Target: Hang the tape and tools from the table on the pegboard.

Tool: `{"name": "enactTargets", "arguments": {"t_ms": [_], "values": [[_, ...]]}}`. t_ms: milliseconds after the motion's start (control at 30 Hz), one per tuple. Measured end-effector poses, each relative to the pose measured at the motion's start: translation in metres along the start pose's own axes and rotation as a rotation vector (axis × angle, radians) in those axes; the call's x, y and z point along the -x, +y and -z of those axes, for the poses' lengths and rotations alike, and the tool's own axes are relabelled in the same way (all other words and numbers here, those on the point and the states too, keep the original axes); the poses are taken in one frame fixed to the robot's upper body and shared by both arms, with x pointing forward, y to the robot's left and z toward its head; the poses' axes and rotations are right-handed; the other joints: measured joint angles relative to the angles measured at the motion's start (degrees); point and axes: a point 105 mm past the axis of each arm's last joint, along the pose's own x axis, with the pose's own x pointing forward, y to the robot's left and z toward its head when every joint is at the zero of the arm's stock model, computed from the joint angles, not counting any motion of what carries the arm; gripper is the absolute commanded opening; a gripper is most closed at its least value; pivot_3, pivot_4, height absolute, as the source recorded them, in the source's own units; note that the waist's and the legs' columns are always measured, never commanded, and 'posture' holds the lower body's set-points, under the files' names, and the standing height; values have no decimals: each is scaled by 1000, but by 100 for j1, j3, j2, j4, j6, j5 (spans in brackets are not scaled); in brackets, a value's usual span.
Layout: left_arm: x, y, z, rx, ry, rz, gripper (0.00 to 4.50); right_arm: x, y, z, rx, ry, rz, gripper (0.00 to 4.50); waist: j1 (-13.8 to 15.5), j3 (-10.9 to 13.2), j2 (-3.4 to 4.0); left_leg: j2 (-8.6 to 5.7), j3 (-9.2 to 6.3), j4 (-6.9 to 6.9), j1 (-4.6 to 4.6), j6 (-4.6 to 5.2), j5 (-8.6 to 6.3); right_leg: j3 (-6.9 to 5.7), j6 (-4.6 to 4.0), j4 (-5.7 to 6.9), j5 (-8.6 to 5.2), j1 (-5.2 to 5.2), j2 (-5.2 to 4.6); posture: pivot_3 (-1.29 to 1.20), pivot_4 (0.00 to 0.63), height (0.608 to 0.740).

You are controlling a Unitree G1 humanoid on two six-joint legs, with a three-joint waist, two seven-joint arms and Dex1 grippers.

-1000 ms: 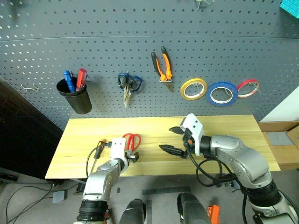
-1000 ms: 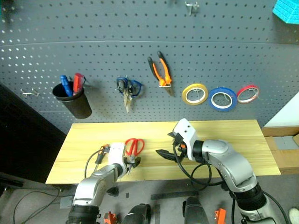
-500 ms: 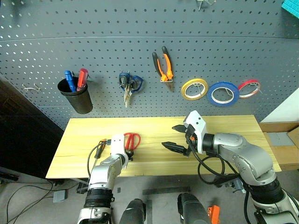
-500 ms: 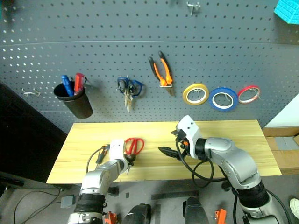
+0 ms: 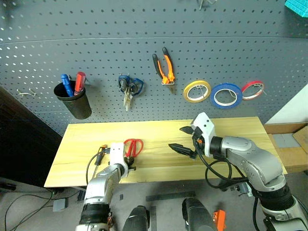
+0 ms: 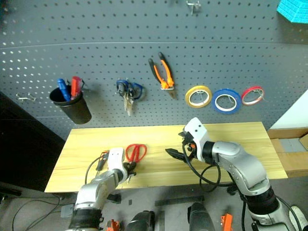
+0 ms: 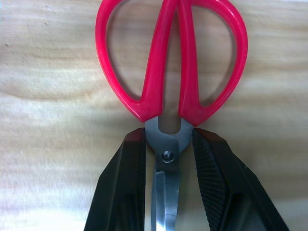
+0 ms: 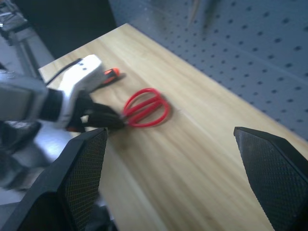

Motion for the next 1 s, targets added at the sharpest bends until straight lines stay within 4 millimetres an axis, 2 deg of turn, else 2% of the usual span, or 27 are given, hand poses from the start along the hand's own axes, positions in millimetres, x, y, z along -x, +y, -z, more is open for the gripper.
{"name": "enactTargets", "arguments": {"t_ms": [167, 300, 400, 500, 600, 767, 1000], "values": [[36, 6, -33, -207, -226, 29, 1109, 4, -1, -8, 52, -63, 23, 4500, 5, 5, -4, 3, 6, -5, 0, -3, -1, 2, -3, -7, -2, 0, 0, -138, 211, 740], [69, -7, -51, -377, -401, 64, 1109, 5, 0, -17, 87, -120, 31, 4500, 9, 8, -8, 7, 8, -7, -2, -11, -7, 3, -5, -13, -4, -2, -1, -131, 210, 740], [91, -18, -72, -494, -554, 55, 1109, 4, 1, -24, 103, -160, 32, 4500, 17, 9, -9, 8, 8, -7, -4, -11, -7, 2, -7, -13, -5, -2, -1, -118, 207, 740], [105, -24, -92, -526, -671, 6, 1109, 6, -1, -30, 118, -193, 42, 4500, 34, 9, -10, 6, 8, -5, -4, -10, -7, 3, -7, -12, -4, 0, -1, -115, 206, 740], [106, -23, -105, -510, -718, -41, 1109, 4, -6, -39, 115, -230, 62, 4500, 30, 10, -12, 7, 5, -1, -3, -9, -6, -1, -6, -5, -4, 0, 2, -110, 202, 740], [108, -30, -140, -519, -830, -57, 1109, 2, -6, -58, 128, -292, 58, 4500, 21, 10, -12, 6, 5, -1, -3, -9, -6, -1, -6, -4, -4, 0, 4, -115, 201, 740], [95, -26, -153, -508, -833, -56, 1109, 0, -4, -64, 130, -313, 55, 4500, 14, 10, -12, 6, 4, -4, -5, -9, -7, -2, -7, -5, -4, -2, 4, -123, 203, 740]]}}
